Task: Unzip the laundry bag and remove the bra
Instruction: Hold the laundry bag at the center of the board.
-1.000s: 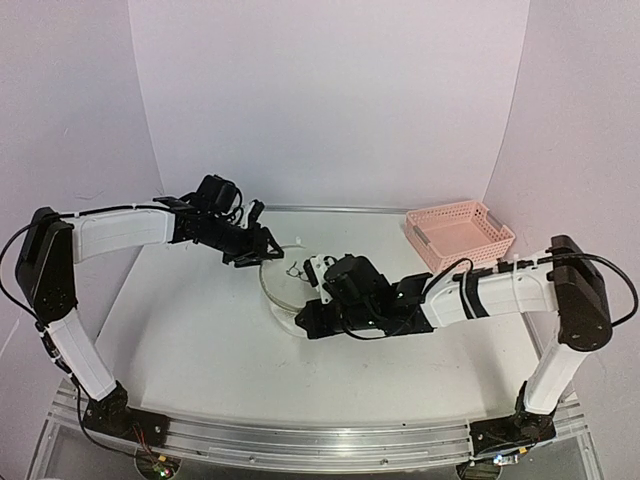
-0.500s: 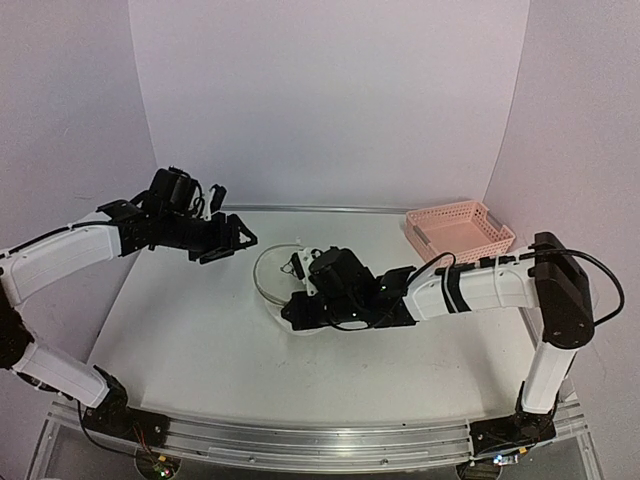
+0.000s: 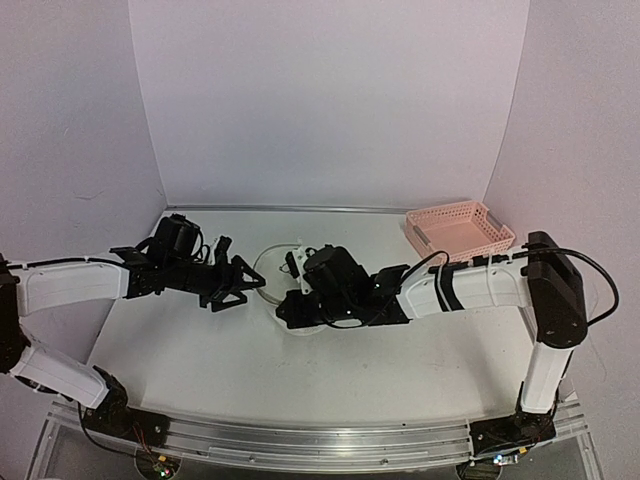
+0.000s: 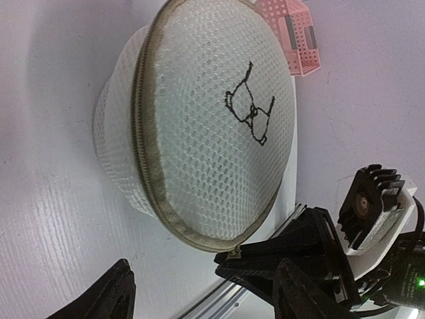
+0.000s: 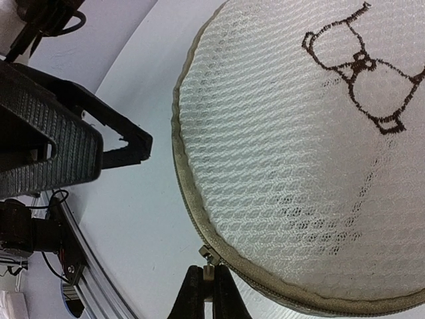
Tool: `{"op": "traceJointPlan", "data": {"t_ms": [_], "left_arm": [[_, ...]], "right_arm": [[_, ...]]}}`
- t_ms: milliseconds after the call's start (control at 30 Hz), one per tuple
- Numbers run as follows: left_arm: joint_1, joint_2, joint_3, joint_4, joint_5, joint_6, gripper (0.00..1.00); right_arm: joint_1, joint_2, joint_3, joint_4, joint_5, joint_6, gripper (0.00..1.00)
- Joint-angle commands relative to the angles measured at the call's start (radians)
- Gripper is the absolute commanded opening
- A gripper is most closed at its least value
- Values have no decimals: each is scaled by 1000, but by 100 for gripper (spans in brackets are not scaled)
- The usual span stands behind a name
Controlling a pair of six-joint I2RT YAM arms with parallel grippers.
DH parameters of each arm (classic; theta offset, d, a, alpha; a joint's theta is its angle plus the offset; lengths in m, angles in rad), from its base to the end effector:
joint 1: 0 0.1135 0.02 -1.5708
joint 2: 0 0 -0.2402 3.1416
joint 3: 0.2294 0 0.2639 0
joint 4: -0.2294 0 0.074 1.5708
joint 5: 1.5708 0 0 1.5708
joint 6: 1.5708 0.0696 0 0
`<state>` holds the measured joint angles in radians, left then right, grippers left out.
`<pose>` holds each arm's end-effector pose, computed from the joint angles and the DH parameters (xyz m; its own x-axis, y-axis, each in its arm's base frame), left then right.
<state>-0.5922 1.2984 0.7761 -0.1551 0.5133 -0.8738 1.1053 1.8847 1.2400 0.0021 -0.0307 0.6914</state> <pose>0.2406 -0.2030 0.1843 -0.9501 -0.1659 -0.2642 0.1172 0.5951 -0.7950 0.2003 0.4036 0.1495 -0.7838 -0.1405 -0.6050 -0.5250 0.6702 0.5246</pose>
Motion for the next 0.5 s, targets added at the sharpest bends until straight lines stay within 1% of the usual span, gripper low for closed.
{"op": "traceJointPlan", "data": {"t_ms": [0,200,467], "left_arm": [[-27,48,-4,201,55,-79,72],[-41,119,-12,266,43,-115,72],[-43,160,-9,281,21,-131,72]], "right_arm": [[4,-3,48,22,-8,-12,0],[4,-10,39,22,-10,-16,0],[5,-30,19,22,-6,-17,0]]}}
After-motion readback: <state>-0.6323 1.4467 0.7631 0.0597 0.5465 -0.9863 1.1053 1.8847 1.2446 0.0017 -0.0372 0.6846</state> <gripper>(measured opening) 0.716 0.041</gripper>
